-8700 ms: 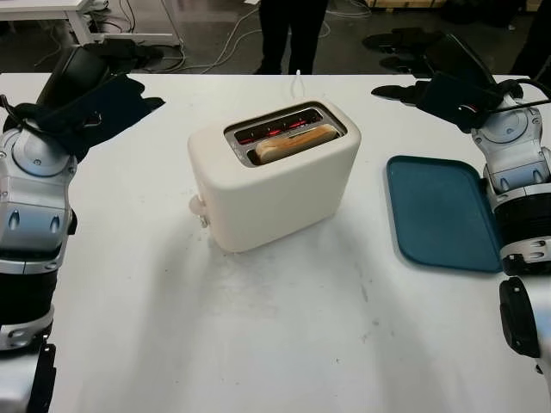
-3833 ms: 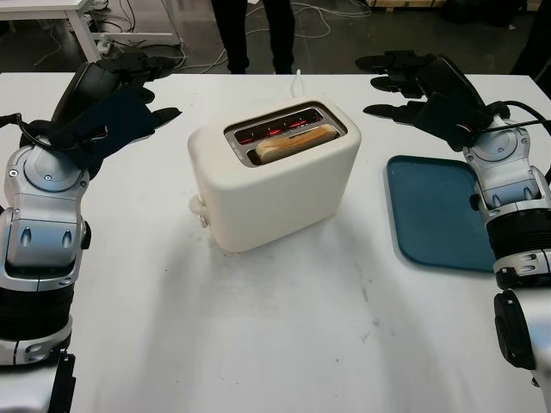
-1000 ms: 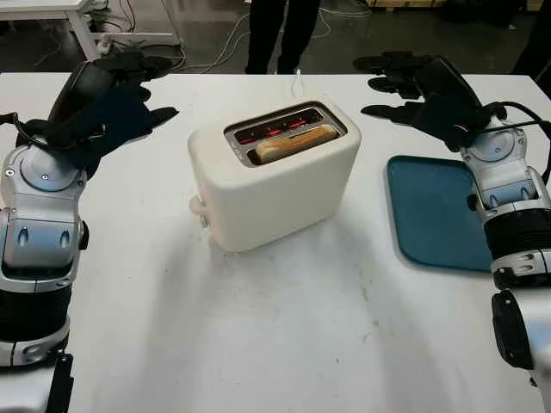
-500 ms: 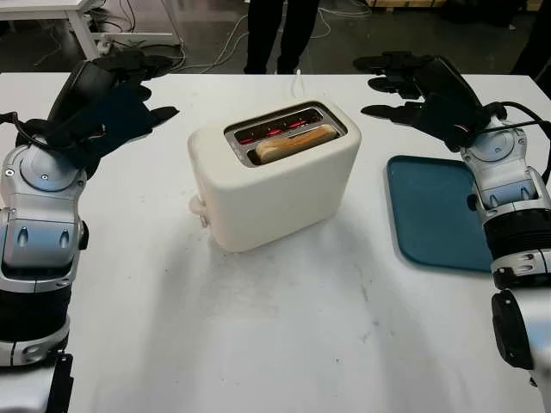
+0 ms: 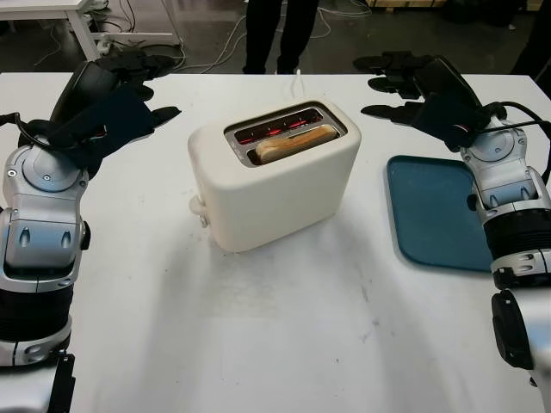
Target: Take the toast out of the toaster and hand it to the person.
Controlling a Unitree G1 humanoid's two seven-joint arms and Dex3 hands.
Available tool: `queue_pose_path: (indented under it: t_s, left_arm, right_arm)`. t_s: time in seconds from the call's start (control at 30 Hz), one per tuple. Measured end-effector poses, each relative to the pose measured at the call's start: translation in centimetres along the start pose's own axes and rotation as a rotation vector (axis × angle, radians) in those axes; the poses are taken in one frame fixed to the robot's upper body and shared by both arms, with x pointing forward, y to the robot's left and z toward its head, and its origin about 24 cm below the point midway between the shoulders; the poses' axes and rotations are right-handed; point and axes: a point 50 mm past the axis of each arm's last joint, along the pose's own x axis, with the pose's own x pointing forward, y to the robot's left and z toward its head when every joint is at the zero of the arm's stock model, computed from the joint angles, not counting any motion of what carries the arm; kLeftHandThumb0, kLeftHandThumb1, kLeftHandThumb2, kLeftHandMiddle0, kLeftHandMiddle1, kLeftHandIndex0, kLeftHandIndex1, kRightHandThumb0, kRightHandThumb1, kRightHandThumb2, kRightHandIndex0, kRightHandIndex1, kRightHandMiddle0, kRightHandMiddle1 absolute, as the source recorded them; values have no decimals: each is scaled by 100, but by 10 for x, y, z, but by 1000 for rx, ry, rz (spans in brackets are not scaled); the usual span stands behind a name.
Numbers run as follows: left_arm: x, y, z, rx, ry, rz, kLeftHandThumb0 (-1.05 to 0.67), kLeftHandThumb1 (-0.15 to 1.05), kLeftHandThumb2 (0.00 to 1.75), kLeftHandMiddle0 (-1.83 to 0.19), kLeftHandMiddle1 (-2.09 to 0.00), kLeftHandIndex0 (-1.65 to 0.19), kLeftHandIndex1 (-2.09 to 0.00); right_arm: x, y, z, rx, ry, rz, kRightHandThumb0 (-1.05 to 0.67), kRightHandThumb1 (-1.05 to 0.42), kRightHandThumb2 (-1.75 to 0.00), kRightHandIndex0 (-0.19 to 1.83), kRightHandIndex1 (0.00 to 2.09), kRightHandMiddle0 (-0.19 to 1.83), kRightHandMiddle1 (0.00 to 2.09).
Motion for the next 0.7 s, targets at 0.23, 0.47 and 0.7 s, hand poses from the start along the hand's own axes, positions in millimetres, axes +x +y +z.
queue_pose_path:
  t_s: [0.23,0.47,0.7]
  left_arm:
    - [0,0,0,-1,3,0,-39,92,14,-18,-82,-53,-6]
    - [0,0,0,-1,2,0,-39,92,14,-20,-82,-54,-7]
    - [0,0,-1,-3,10,0,-39,92,15,-18,-81,-52,-5]
  right_arm:
    - [0,0,0,0,0,0,-30,-92,-3,61,0,58,0]
    - [0,0,0,0,0,0,-30,-92,-3,61,0,58,0]
    - [0,0,0,1,-1,0,-31,-92,-4,60,0,57,0]
